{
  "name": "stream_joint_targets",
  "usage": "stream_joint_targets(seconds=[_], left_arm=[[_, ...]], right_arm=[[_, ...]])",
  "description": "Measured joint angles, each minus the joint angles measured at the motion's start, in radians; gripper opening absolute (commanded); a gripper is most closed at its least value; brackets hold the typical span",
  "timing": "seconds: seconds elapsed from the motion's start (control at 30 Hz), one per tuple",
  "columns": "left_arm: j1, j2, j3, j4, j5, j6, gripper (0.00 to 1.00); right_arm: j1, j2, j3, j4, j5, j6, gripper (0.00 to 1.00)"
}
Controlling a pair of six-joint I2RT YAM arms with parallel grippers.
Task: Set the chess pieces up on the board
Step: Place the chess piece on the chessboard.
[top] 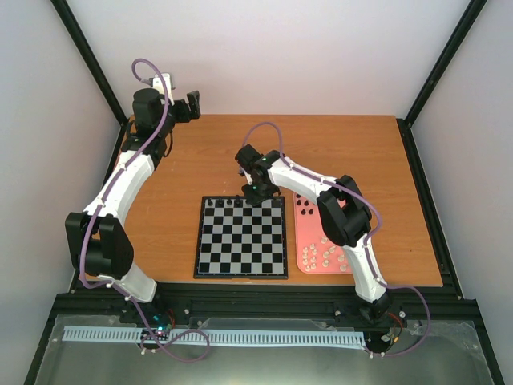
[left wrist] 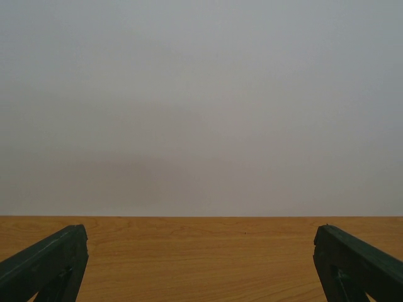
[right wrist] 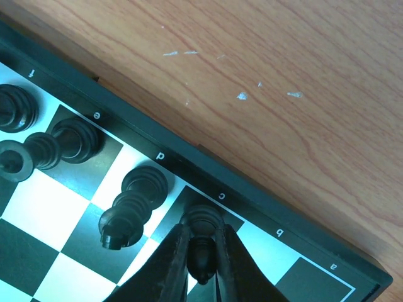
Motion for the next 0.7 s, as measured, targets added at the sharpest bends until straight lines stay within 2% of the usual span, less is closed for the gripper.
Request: stream_joint_targets(seconds=[0.57,0.7], left_arm=[[0.000,0.000,0.000,0.000,0.000,0.000,1.00],[0.000,0.000,0.000,0.000,0.000,0.000,1.00]], right_arm=[[0.000,0.003,-0.001,0.007,0.014,-0.004,0.20],[0.000,0.002,-0.013,0.016,0.015,-0.005,0.29]])
